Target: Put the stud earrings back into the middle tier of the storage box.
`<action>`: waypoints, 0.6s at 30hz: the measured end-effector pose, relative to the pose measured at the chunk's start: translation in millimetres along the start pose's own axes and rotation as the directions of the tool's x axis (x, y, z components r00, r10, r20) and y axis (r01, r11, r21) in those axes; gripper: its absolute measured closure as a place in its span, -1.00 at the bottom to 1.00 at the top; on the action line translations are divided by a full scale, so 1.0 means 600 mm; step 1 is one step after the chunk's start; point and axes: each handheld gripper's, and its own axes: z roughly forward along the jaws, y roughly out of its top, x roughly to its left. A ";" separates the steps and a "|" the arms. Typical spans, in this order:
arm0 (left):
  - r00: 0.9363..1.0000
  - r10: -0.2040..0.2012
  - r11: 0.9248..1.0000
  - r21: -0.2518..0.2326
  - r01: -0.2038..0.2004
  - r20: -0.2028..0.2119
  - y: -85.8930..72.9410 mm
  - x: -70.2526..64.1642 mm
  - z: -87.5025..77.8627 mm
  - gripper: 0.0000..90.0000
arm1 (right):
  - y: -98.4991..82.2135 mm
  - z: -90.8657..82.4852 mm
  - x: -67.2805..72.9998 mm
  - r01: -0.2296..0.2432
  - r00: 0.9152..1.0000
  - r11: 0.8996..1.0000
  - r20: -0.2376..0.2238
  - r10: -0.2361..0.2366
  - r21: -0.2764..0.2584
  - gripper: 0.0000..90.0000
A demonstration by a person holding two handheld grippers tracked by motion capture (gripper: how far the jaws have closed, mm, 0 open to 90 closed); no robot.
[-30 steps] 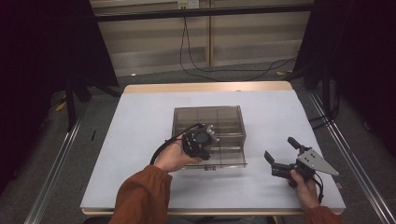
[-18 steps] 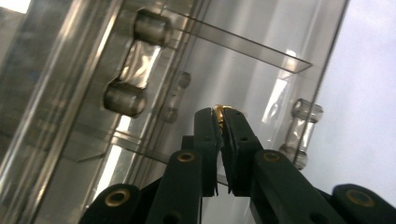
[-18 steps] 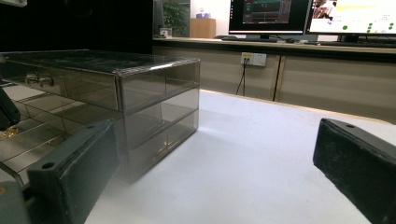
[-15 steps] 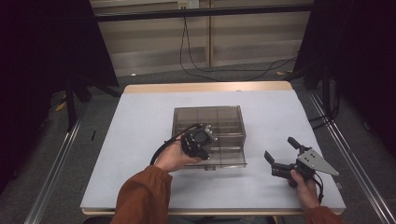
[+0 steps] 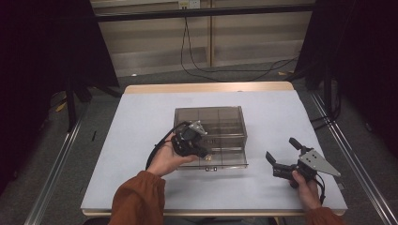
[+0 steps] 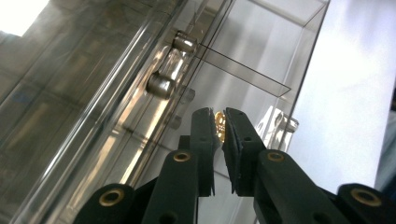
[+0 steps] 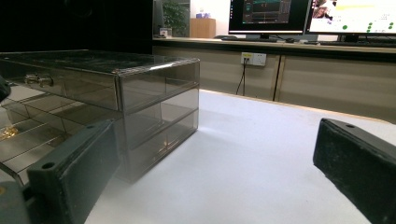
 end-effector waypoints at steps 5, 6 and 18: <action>1.000 -0.001 0.998 -0.061 0.001 0.000 -0.026 -0.001 -0.019 0.95 | 0.000 0.000 0.000 0.002 1.000 1.000 0.002 -0.002 0.001 -1.00; 1.000 -0.011 0.997 -0.076 0.012 0.006 -0.031 0.000 -0.023 0.94 | 0.000 0.000 0.000 0.002 1.000 1.000 0.003 -0.002 0.001 -1.00; 0.996 -0.069 0.981 -0.184 0.057 -0.059 -0.072 -0.008 -0.060 0.39 | 0.000 0.000 0.000 0.000 1.000 1.000 0.002 0.000 0.000 -1.00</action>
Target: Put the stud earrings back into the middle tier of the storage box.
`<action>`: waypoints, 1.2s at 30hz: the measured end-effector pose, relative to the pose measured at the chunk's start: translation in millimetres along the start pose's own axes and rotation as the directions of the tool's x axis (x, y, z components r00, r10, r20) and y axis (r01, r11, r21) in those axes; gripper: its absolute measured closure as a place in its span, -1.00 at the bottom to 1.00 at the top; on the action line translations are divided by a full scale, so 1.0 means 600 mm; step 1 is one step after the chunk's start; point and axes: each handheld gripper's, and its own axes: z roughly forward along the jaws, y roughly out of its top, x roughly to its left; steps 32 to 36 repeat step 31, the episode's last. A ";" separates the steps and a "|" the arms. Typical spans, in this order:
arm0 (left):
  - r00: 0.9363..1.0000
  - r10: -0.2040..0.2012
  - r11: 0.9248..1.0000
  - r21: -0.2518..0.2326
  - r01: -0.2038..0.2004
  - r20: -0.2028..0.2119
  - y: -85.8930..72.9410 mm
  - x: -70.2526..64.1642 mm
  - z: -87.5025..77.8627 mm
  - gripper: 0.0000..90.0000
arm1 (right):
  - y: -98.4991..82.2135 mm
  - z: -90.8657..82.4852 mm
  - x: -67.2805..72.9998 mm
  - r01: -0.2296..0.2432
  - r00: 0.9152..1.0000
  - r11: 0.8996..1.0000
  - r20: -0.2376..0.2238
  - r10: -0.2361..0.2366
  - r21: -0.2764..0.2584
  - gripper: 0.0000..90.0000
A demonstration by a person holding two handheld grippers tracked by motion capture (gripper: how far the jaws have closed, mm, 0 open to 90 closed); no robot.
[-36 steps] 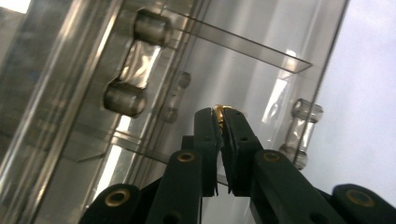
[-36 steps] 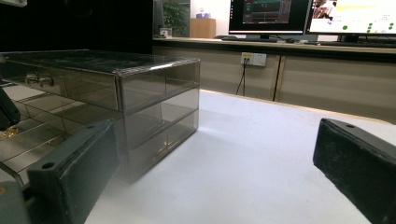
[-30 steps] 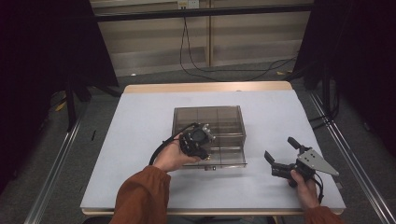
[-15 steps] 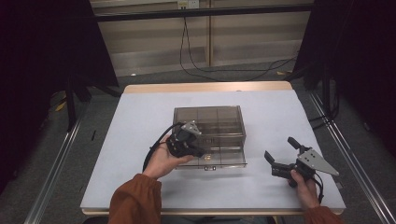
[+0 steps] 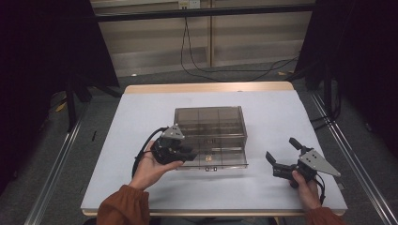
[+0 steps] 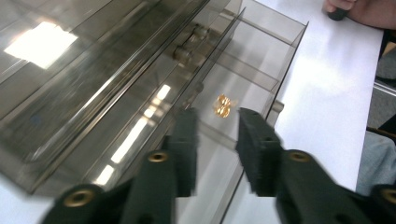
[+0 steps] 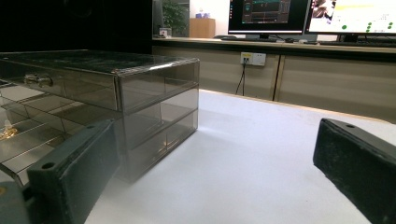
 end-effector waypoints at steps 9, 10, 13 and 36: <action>0.990 -0.094 0.994 -0.060 0.088 -0.108 -0.045 0.010 -0.050 -0.19 | 0.000 0.000 0.000 0.001 1.000 1.000 0.002 -0.001 0.001 -1.00; 0.990 -0.094 0.994 -0.060 0.088 -0.108 -0.045 0.010 -0.050 -0.23 | 0.000 0.000 0.000 0.001 1.000 1.000 0.002 -0.001 0.001 -1.00; 0.983 -0.111 0.992 -0.071 0.101 -0.147 -0.068 0.013 -0.067 -0.36 | 0.000 0.000 0.000 0.003 1.000 1.000 0.002 -0.003 0.000 -1.00; 0.912 -0.265 0.961 -0.162 0.223 -0.313 -0.205 0.040 -0.117 -0.73 | 0.000 0.000 0.000 -0.001 1.000 1.000 0.001 0.001 0.001 -1.00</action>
